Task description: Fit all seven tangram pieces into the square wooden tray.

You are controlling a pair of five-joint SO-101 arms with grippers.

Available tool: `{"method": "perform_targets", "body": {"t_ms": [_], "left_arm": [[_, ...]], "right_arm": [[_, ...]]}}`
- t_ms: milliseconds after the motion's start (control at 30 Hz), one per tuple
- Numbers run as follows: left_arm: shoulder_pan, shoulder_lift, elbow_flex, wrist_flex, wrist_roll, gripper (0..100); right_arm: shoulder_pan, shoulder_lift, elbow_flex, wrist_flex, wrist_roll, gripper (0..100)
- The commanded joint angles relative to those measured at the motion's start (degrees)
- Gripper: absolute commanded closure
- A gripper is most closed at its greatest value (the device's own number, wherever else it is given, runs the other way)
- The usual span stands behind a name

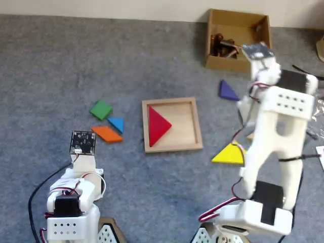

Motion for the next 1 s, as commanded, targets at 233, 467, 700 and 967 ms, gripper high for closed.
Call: {"method": "perform_targets", "body": {"t_ms": [233,467,700,967], "left_arm": [[-0.66,-0.31,1.27,0.44,-0.35,99],[-0.66,-0.31,1.27,0.44,-0.35,99],[-0.66,-0.31,1.27,0.44,-0.35,99],[-0.66,-0.31,1.27,0.44,-0.35,99]], "right_arm": [[5.76,-3.38,13.76,0.92,25.49,98.9],[5.49,-3.38,17.27,0.92,38.33,98.8],[5.41,-2.86,18.07,0.84,48.18,98.8],[0.13,-2.77,18.07,0.84,48.62,98.8]]}}
